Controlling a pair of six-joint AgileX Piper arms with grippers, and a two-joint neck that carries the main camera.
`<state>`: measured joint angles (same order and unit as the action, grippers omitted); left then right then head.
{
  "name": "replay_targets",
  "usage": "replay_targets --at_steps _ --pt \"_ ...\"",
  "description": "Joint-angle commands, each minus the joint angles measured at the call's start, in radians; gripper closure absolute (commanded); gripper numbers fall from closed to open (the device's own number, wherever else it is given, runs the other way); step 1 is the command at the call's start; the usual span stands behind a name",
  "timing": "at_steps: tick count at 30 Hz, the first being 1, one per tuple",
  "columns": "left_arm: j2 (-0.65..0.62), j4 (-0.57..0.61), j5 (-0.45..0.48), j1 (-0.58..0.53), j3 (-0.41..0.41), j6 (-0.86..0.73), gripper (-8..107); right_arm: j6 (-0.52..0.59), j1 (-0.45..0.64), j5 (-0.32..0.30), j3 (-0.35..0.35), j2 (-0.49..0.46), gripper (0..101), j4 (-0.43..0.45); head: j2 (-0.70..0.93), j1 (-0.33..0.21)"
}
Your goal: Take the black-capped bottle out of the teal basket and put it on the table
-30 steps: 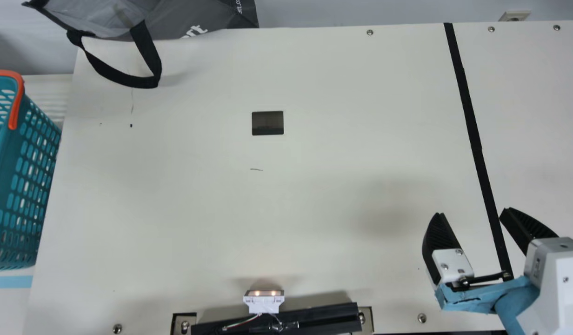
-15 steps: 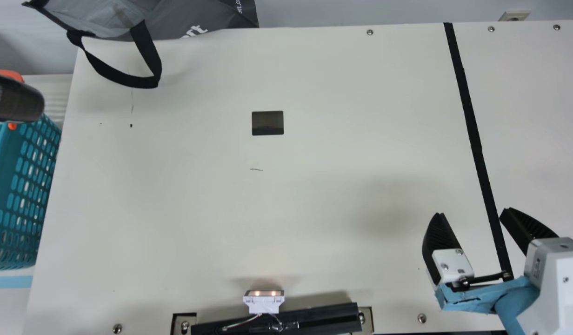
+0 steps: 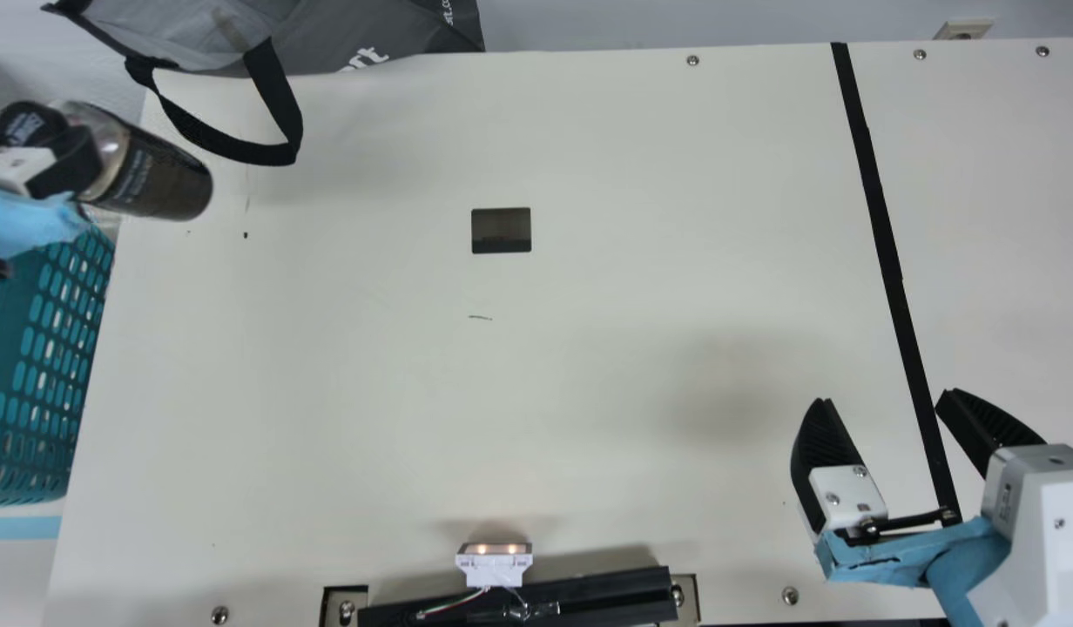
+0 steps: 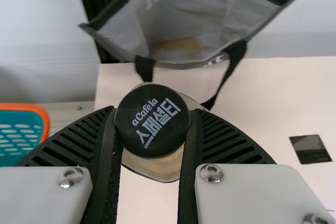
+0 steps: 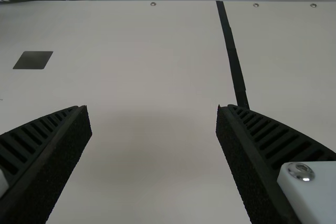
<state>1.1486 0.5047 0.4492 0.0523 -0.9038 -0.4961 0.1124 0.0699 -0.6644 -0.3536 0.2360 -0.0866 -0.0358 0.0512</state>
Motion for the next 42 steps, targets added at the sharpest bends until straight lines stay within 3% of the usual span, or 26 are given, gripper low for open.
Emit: replay_targets --at_steps 1,19,31,42 --pt "0.006 -0.057 -0.01 -0.064 -0.004 0.067 99 0.0 0.0 0.0 0.0 0.0 10 0.0 0.008 -0.004" --pt "0.081 -0.387 -0.068 -0.412 -0.008 0.458 99 0.0 0.0 0.0 0.0 0.0 10 0.0 0.008 -0.004" --pt "0.149 -0.594 -0.067 -0.615 -0.054 0.715 99 0.0 0.0 0.0 0.0 0.0 10 0.0 0.008 -0.004" --pt "0.199 -0.687 -0.057 -0.782 -0.082 0.836 99 0.0 0.0 0.0 0.0 0.0 10 0.0 0.008 -0.004"
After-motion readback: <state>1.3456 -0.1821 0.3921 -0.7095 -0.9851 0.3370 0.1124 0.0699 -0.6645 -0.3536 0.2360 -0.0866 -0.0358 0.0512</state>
